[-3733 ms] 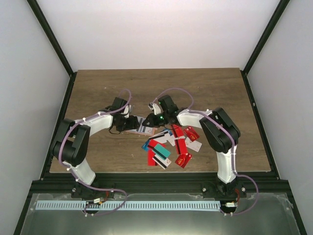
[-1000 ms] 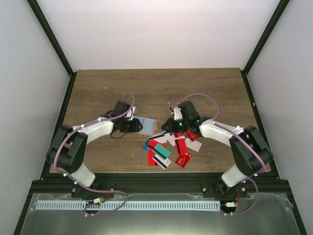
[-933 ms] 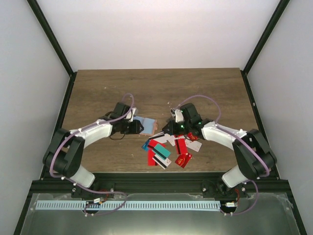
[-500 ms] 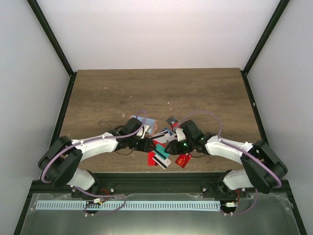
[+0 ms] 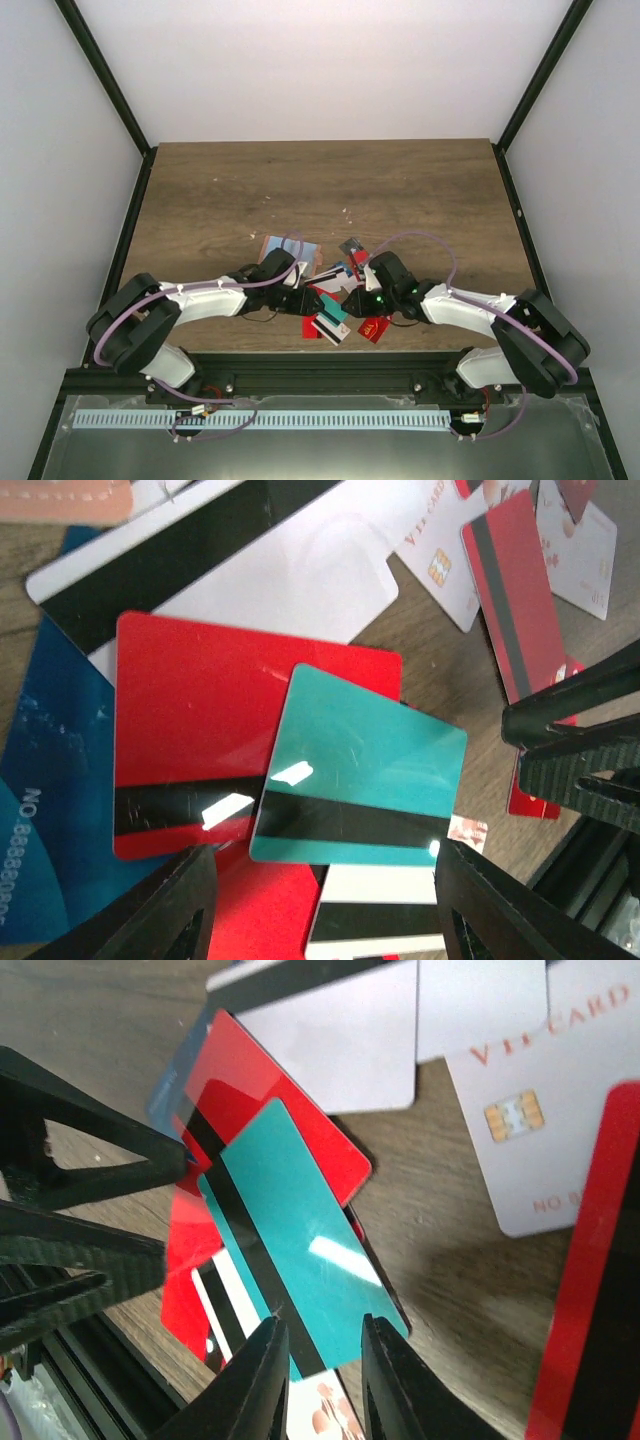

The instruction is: Put the credit cards into the card holder

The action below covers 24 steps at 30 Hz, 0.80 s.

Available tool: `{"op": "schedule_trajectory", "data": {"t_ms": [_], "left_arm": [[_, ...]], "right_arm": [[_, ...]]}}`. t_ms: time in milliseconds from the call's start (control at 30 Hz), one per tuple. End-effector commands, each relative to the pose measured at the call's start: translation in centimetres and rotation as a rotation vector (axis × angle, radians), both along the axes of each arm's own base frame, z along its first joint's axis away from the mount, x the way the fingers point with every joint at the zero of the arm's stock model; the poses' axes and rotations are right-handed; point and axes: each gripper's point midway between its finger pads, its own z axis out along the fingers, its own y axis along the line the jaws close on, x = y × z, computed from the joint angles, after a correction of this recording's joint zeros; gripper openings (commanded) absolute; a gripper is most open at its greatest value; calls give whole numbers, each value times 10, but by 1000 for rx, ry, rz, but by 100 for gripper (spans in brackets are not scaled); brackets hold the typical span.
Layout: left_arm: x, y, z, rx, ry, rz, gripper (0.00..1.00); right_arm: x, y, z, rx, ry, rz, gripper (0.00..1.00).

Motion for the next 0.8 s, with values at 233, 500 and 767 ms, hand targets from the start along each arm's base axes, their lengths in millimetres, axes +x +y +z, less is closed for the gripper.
{"op": "schedule_trajectory", "data": {"t_ms": [233,500,767], "left_arm": [[1,-5,-9,-5,8,3,62],[-2,-8,-16,-11,32,-7,62],[-5,-11,-16,-33,53,-10,62]], "right_arm": [[12,10,2,29,-56,1,17],[-1,-4,-33,-52,25,-13,16],[-13,-17,-57,-109,88,-35,15]]}}
